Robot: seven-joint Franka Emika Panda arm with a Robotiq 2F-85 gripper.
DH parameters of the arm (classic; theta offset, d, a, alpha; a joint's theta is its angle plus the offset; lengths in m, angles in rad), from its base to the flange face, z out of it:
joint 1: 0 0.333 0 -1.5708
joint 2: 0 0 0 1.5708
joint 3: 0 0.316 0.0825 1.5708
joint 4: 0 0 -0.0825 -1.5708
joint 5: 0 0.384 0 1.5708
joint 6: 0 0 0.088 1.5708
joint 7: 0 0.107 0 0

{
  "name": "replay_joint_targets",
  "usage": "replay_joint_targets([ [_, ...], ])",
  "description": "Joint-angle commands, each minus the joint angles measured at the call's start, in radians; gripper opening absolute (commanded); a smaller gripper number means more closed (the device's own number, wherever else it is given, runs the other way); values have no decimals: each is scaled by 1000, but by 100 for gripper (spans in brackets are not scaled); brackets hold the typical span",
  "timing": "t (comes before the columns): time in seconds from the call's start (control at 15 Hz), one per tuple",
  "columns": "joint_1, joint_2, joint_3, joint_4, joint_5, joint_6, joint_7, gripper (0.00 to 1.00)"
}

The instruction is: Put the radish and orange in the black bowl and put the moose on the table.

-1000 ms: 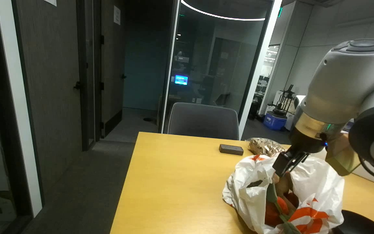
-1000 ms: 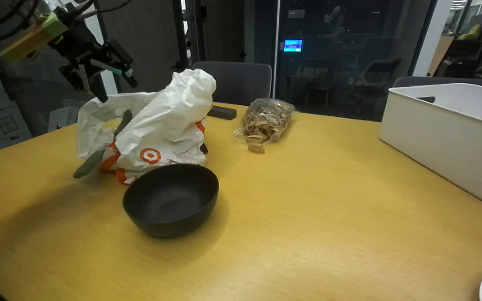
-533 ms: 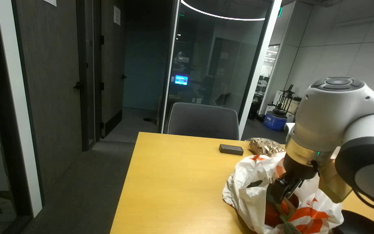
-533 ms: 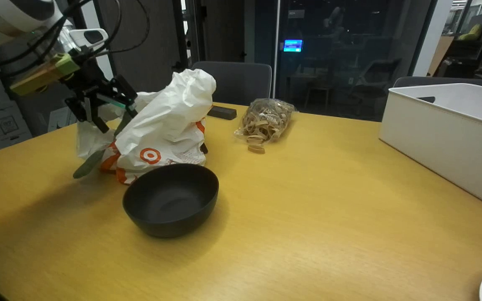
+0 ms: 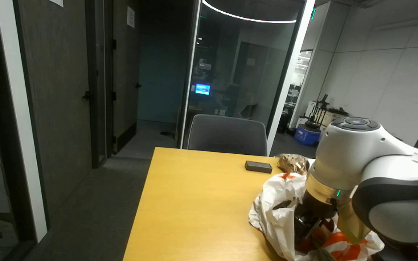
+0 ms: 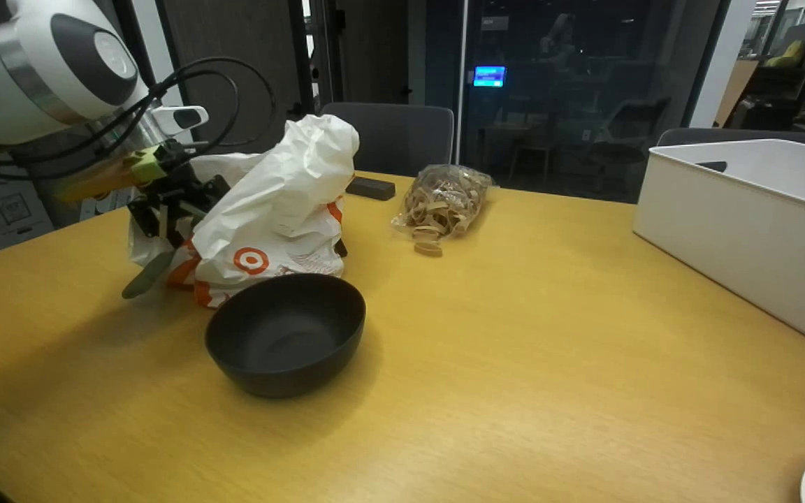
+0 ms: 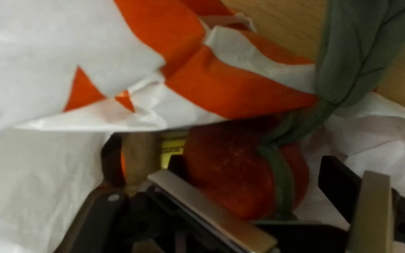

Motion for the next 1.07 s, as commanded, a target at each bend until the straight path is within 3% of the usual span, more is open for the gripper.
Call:
replay_joint_targets([
  [0.0,-1,39,-30,25,2,50,-3,68],
  [0.2,3,42,-46,27,16,58,-11,42],
  [0.53,2,16,-53,20,35,39,-23,8],
  [1.0,-21,-140,-70,-34,281,28,-247,7],
])
